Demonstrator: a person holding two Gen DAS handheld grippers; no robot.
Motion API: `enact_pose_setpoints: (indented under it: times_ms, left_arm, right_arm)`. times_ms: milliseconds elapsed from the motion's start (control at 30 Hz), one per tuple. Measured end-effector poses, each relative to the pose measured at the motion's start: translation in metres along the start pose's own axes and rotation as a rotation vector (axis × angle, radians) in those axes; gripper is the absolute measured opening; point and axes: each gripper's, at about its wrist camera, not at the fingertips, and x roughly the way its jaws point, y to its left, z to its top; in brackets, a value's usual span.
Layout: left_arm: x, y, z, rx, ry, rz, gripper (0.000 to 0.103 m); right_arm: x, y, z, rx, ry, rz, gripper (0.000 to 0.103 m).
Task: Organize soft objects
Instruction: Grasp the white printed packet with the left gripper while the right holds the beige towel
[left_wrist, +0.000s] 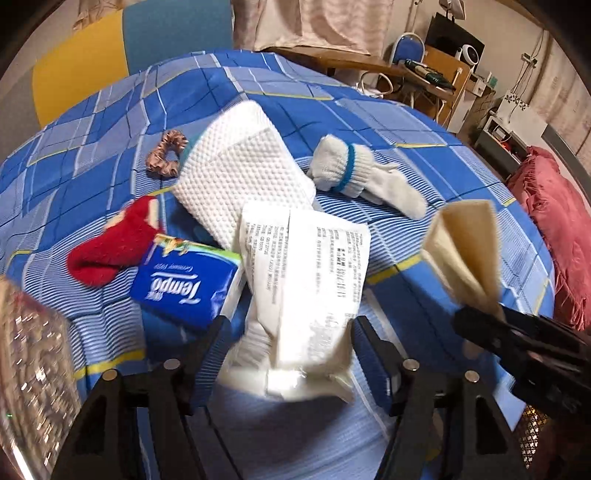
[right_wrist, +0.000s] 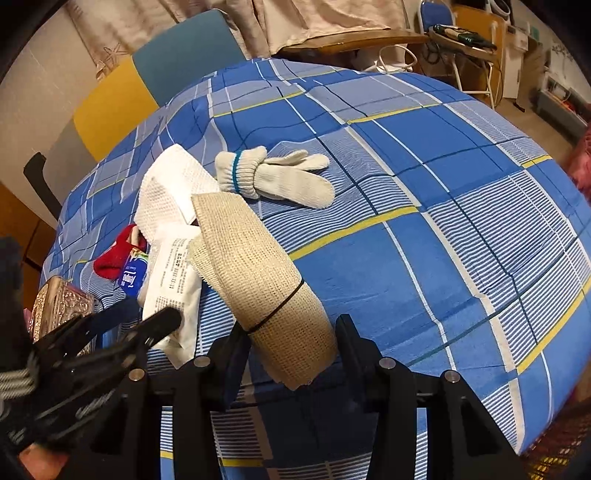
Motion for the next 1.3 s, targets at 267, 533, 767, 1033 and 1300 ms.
enact_pose_setpoints:
  times_ms: [267,533,767,1033,1300]
  left_arm:
    - [0.017,0.001,-0.004,-0.048,0.012,-0.028,0.069]
    - [-0.017,0.006,-0.031,-0.051,-0.050,-0.036,0.061]
    - [-0.065,0.019,-0.070,-0.111,-0.108,-0.125,0.061]
    - [-0.138,0.025,-0.097,-0.082,-0.216,-0.176,0.061]
    - [-0.194,0.064,-0.115,-0.143,-0.285,-0.179,0.061]
  right_arm:
    - [0.000,-0.005,0.003,0.041,0.002,0.021,0.047]
    - [0.002,0.000,0.001,0.013,-0.005,0.032,0.047]
    - [0.004,0.009,-0.002,-0.030,-0.024,0.039,0.047]
    - [0.009,0.020,-0.010,-0.077,-0.013,0.022,0.047]
    - [0.013,0.028,-0.020,-0.138,-0.020,-0.010,0.047]
